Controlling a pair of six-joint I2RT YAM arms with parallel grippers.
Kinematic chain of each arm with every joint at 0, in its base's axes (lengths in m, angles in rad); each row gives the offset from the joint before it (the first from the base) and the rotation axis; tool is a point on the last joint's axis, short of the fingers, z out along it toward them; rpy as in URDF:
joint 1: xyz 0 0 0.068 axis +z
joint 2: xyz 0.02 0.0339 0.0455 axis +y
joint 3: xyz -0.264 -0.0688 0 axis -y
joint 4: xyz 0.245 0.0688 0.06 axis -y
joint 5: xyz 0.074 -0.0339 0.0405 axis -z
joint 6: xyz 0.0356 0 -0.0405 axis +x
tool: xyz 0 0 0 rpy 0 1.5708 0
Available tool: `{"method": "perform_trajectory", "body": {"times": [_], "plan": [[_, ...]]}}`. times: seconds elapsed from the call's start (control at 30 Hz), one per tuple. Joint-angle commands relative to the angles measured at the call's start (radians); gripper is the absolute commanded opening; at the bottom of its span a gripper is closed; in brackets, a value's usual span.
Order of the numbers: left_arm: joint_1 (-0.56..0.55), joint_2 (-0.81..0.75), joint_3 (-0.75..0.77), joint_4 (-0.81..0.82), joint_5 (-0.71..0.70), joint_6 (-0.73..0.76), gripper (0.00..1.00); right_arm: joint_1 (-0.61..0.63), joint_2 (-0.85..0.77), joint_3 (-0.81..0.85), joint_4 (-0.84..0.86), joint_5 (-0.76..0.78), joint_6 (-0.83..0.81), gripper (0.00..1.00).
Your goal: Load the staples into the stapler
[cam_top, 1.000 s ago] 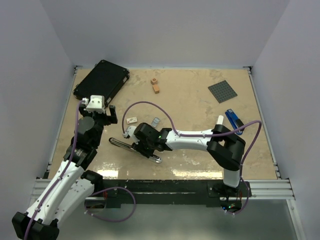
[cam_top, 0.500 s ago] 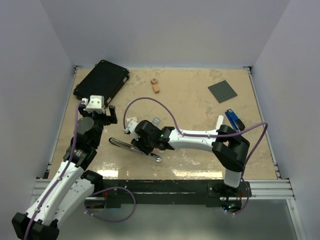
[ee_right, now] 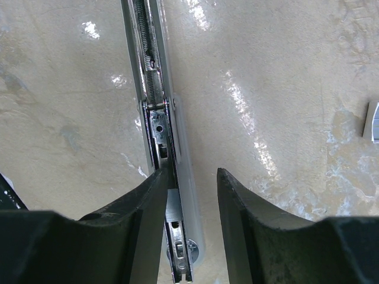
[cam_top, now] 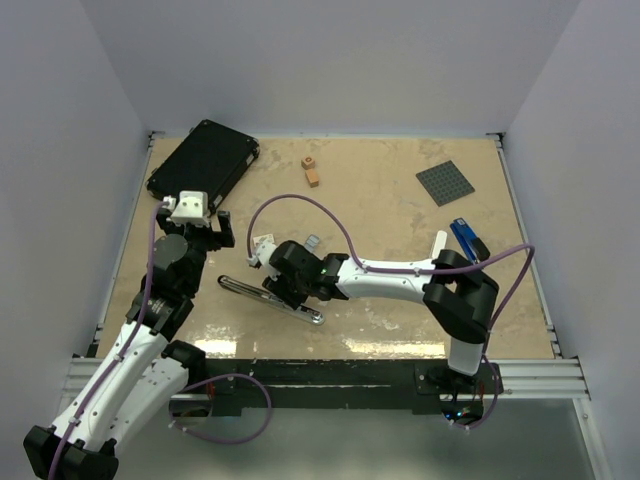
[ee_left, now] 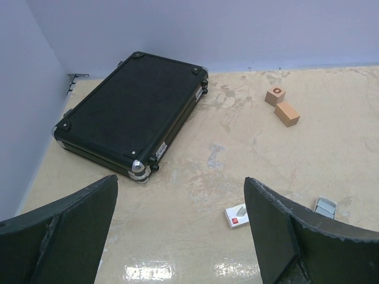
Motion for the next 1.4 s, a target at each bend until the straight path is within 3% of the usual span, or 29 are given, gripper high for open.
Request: {"method": "perform_trajectory", "body": {"times": [0.0,0.37,1.17,1.37], "plan": [[0.007,-0.008,0.011,0.037,0.014,0.003,0.92,-0.003,0.022,-0.008,0.006,0.015,0.001,0.43],[0.009,-0.002,0.013,0.037,0.017,0.003,0.92,-0.002,0.016,-0.022,-0.029,0.018,-0.002,0.43],[0.009,-0.007,0.013,0.035,0.018,0.001,0.92,-0.003,-0.132,-0.142,-0.211,0.007,0.063,0.43],[0.009,-0.005,0.013,0.032,0.018,-0.005,0.92,-0.002,-0.192,-0.16,-0.193,0.018,0.09,0.43]]}}
